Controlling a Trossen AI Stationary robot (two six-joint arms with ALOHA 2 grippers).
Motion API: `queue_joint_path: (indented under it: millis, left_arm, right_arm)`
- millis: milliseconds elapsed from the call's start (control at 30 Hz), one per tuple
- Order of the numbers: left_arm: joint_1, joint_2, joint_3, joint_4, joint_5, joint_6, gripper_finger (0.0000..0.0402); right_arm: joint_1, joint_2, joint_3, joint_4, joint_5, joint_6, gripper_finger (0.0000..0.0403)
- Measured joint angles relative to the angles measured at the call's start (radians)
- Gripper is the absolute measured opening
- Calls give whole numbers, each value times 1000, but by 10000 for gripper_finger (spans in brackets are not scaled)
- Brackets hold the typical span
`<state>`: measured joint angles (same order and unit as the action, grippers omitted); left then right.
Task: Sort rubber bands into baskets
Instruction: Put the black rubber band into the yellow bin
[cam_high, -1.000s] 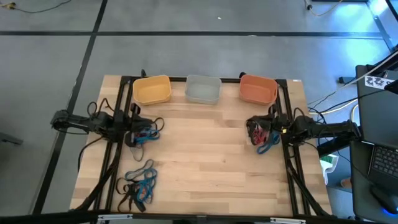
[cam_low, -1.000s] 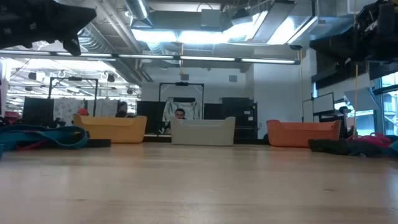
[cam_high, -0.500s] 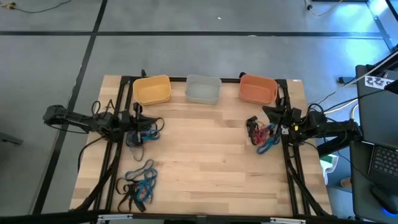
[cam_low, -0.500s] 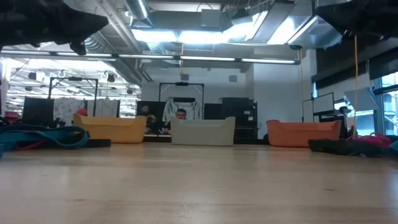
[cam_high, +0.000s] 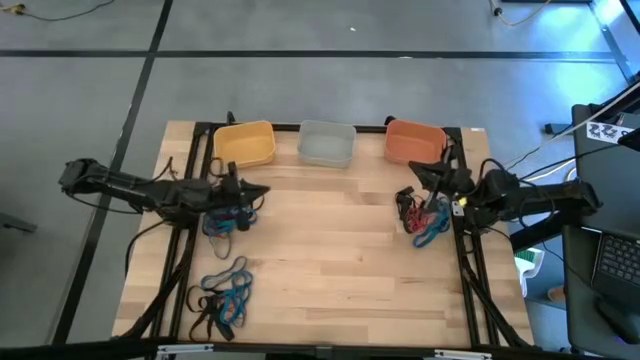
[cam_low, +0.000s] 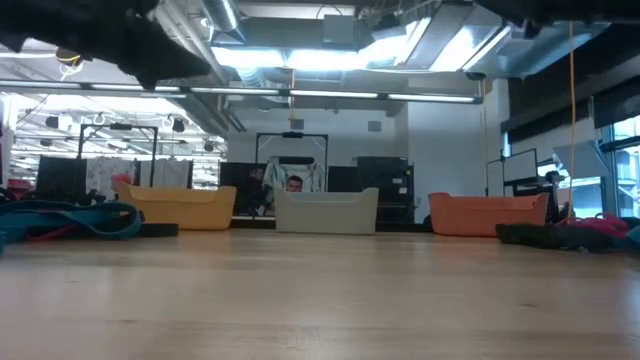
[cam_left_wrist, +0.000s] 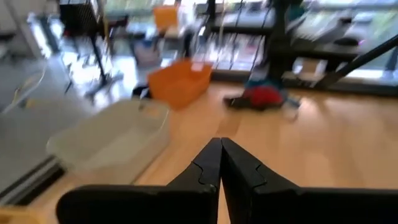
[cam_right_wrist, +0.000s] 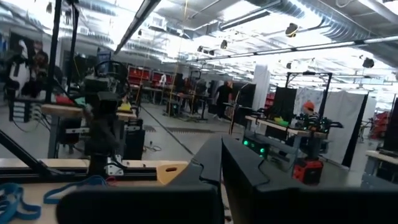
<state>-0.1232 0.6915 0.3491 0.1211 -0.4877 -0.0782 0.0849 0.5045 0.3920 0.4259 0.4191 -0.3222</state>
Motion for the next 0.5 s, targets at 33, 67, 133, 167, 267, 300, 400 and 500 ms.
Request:
queue_joint_path:
  millis: [33, 67, 133, 167, 267, 300, 400, 500]
  left_arm:
    - [11, 21, 19, -37, 0, -22, 5]
    - [21, 40, 39, -83, 0, -44, 5]
    - [38, 74, 73, -172, 0, -99, 5]
    - [44, 93, 87, -208, -1, -133, 5]
    - [56, 144, 106, -291, 2, -231, 5]
    - [58, 162, 110, -304, 5, -256, 5]
    - [63, 212, 111, -355, 12, -315, 5]
    - [73, 263, 110, -385, 15, -357, 5]
  right_arm:
    - [0, 22, 18, 0, 0, -4, 14]
    - [0, 42, 35, 0, 0, -15, 14]
    - [0, 81, 64, 0, 0, -28, 14]
    - [0, 99, 71, -2, 0, -25, 14]
    - [0, 133, 77, -9, -21, -19, 14]
    - [0, 145, 77, -11, -30, -19, 14]
    - [0, 171, 77, -10, -37, -18, 14]
    - [0, 186, 78, -8, -37, -18, 14]
